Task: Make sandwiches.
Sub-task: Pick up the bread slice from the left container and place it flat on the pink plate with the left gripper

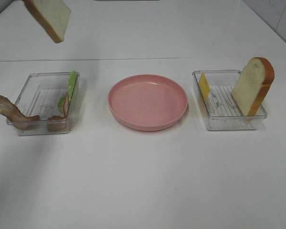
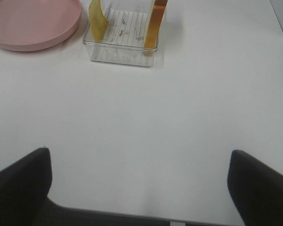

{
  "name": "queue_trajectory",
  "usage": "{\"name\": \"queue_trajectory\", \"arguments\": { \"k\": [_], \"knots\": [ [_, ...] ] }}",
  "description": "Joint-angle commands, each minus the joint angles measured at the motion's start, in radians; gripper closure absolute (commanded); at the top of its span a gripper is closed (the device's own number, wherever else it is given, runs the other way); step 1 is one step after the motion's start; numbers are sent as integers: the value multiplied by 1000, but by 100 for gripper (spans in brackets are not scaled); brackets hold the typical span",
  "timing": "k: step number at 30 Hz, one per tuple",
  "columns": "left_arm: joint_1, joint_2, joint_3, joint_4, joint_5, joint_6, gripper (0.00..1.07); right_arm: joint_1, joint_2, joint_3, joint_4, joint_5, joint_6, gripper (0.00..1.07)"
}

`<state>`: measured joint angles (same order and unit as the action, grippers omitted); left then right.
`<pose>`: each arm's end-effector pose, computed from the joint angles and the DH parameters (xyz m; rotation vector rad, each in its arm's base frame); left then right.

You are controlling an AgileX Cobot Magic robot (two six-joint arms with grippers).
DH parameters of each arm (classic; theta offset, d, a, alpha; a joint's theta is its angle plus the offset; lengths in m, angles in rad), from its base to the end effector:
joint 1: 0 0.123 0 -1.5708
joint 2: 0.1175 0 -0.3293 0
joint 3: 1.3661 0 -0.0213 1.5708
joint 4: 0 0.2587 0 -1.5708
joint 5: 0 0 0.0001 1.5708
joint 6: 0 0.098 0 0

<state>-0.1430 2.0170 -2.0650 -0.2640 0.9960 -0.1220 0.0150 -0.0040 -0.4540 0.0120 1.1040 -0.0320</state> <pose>0.4847 -0.0915 0.3858 -0.0497 2.4382 -0.4533 -0.0340 0.0005 0.2606 -0.0506 2.1289 0.0046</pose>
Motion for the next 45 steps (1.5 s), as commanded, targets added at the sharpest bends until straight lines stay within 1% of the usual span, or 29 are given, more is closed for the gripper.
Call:
{"name": "queue_trajectory", "arguments": {
  "k": [1, 2, 3, 4, 5, 7, 8, 9, 11, 12, 13, 14, 15, 17, 18, 19, 20, 24, 31, 37, 39, 40, 41, 42, 45],
  "knots": [
    [-41, 2, -9, -54, -41, -7, 107, -4, -35, 1, 5, -2, 2, 9],
    [-69, 15, -9, -103, -65, -7, 107, -4, -35, 1, 5, -2, 2, 9],
    [-85, 25, -9, -125, -73, -7, 107, -4, -35, 1, 5, -2, 2, 9],
    [-85, 25, -9, -125, -73, -7, 107, -4, -35, 1, 5, -2, 2, 9],
    [-116, 48, -9, -167, -92, -2, 107, -4, -35, 1, 5, -2, 2, 9],
    [-129, 63, -9, -183, -96, 2, 107, -4, -35, 1, 5, -2, 2, 9],
    [-157, 90, -9, -217, -110, 18, 107, -4, -35, 1, 5, -2, 2, 9],
    [-157, 90, -9, -217, -110, 18, 107, -4, -35, 1, 5, -2, 2, 9],
    [-198, 139, -9, -273, -131, 47, 107, -4, -35, 1, 5, -2, 2, 9],
    [-198, 139, -9, -273, -131, 47, 107, -4, -35, 1, 5, -2, 2, 9],
    [-223, 176, -9, -306, -145, 81, 107, -4, -35, 1, 5, -2, 2, 9],
    [-233, 195, -9, -325, -150, 95, 107, -4, -35, 1, 5, -2, 2, 9],
    [-233, 195, -9, -325, -150, 95, 107, -4, -35, 1, 5, -2, 2, 9],
    [-255, 248, -9, -381, -168, 105, 107, -4, -35, 1, 5, -2, 2, 9],
    [-255, 248, -9, -381, -168, 105, 107, -4, -35, 1, 5, -2, 2, 9],
    [-267, 281, -9, -422, -174, 105, 107, -4, -35, 1, 5, -2, 2, 9],
    [-272, 295, -9, -440, -176, 105, 107, -4, -35, 1, 5, -2, 2, 9],
    [-291, 351, -9, -448, -184, 105, 107, -4, -35, 1, 5, -2, 2, 9],
    [-295, 408, -9, -446, -193, 105, 107, -4, -34, 1, 5, -2, 2, 9],
    [-295, 415, -9, -427, -210, 103, 107, -4, -34, 1, 5, -2, 2, 9],
    [-295, 420, -9, -424, -206, 74, 105, -4, -34, 1, 5, -2, 2, 9],
    [-295, 420, -9, -424, -206, 74, 105, -4, -34, 1, 5, -2, 2, 9],
    [-295, 427, -9, -423, -206, 48, 103, -4, -34, 1, 5, -2, 2, 9],
    [-295, 436, -9, -423, -210, 43, 101, -4, -34, 1, 5, -2, 2, 9],
    [-295, 452, -9, -425, -212, 43, 100, -4, -34, 1, 5, -2, 2, 9]
  ]
}}
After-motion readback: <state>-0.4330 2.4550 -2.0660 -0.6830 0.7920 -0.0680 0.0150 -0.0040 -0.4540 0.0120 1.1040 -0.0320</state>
